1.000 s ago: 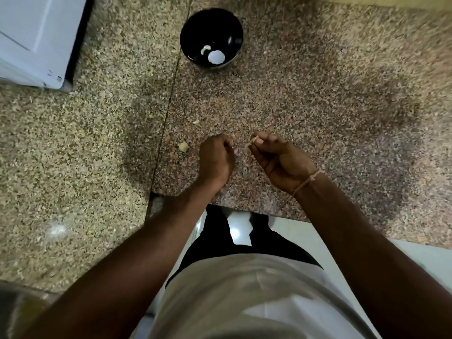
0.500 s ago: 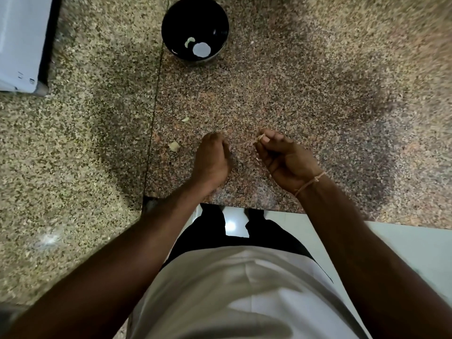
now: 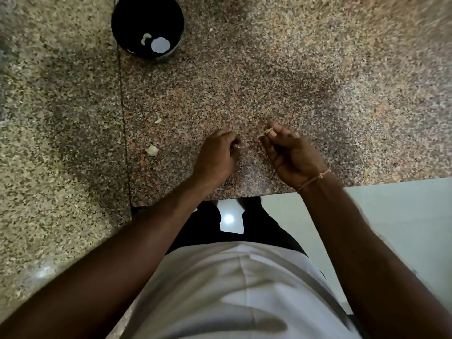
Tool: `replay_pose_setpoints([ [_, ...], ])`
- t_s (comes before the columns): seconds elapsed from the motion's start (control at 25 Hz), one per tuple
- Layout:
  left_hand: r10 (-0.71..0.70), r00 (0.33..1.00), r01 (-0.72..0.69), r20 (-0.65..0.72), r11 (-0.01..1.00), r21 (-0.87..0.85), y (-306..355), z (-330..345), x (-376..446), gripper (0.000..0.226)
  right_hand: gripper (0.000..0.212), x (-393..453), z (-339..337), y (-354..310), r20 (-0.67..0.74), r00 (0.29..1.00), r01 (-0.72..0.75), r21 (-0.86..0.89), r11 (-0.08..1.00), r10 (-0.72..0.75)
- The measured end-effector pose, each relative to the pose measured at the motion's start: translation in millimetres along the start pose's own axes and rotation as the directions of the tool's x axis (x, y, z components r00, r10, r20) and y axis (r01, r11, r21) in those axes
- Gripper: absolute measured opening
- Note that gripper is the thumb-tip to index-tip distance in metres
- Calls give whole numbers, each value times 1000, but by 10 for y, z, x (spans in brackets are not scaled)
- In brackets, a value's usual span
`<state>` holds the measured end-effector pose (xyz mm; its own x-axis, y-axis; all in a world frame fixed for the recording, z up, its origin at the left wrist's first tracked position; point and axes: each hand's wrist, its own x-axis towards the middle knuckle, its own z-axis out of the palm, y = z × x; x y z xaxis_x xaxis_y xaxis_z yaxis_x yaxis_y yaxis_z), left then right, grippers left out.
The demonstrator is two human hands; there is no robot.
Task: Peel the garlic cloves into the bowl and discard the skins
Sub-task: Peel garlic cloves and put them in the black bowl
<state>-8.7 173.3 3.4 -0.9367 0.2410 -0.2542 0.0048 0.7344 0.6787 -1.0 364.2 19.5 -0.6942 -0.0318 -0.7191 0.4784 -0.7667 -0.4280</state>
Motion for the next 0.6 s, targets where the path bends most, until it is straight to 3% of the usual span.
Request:
replay_pose_setpoints([
  [0.32,30,999,-25,-34,989,143,0,63,42,7,23,-38,-143,44,-27,1000,14,64,998,-12],
  [0.6,76,994,-93,80,965,246,-38,103,79,6,22,-12,-133,35,-24,1000,14,83,996,-12],
])
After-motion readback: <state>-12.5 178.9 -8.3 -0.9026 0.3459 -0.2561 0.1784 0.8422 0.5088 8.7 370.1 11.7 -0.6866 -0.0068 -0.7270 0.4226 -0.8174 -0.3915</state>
